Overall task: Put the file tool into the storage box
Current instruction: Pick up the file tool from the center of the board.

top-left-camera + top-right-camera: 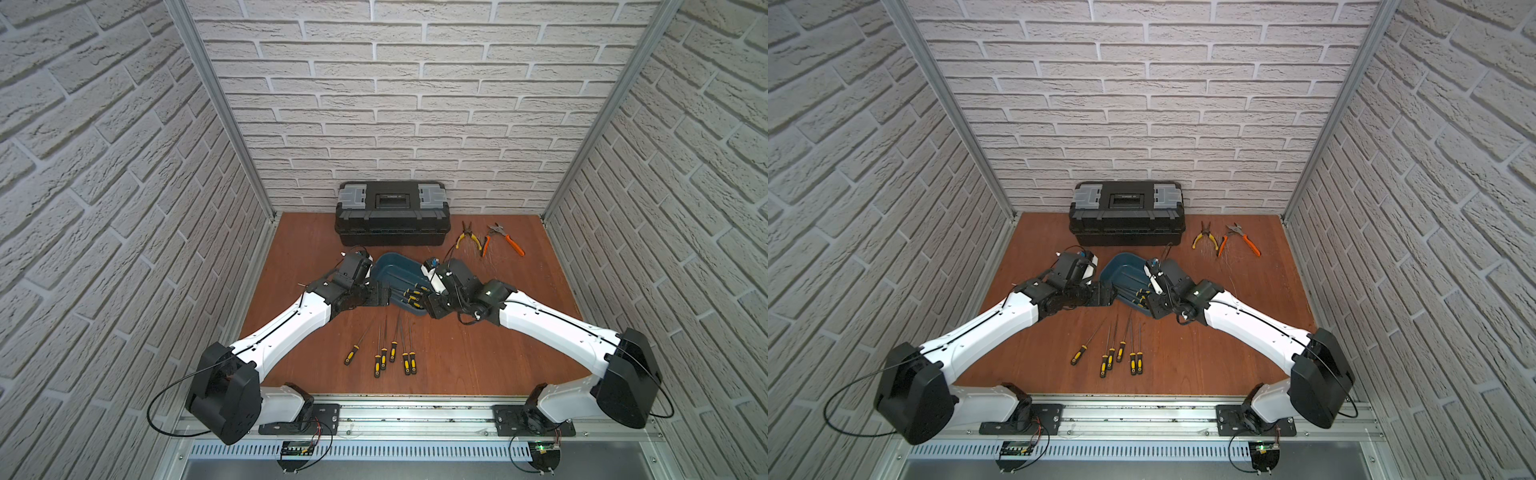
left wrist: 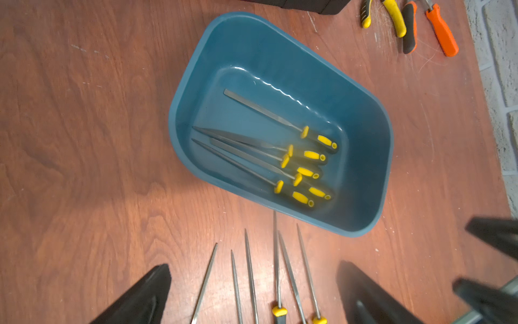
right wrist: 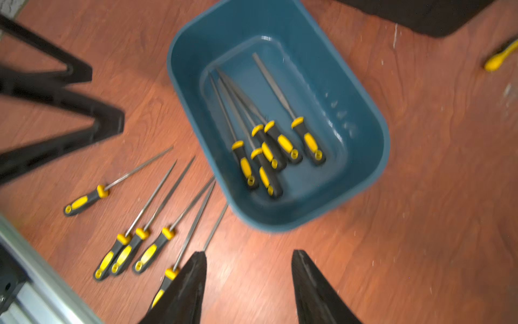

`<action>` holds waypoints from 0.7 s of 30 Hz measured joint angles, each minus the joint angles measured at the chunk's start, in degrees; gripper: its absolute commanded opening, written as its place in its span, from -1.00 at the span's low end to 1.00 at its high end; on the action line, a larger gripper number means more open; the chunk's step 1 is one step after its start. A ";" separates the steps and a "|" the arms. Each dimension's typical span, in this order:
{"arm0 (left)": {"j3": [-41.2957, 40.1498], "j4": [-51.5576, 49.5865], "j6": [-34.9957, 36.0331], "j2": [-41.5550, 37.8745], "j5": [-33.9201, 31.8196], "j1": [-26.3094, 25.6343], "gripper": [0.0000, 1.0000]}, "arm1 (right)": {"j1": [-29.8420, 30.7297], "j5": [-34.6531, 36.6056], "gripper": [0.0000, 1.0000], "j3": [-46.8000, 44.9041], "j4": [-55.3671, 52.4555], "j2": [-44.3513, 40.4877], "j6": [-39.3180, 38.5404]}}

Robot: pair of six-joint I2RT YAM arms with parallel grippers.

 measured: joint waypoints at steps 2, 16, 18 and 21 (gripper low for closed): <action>-0.74 -0.07 -0.68 -1.36 -0.81 -1.11 0.97 | 2.64 2.54 0.06 -3.76 -0.07 -4.02 3.52; -12.70 -8.85 -6.45 -23.02 -8.46 -8.04 0.96 | 19.02 12.22 0.00 -23.54 0.76 -19.91 27.80; -14.29 -10.60 -7.34 -26.47 -8.92 -8.35 0.97 | 21.62 12.79 0.00 -25.07 1.64 -19.28 30.80; -16.31 -12.63 -8.37 -29.42 -9.03 -8.46 0.97 | 25.57 13.88 0.01 -25.20 3.65 -15.63 34.14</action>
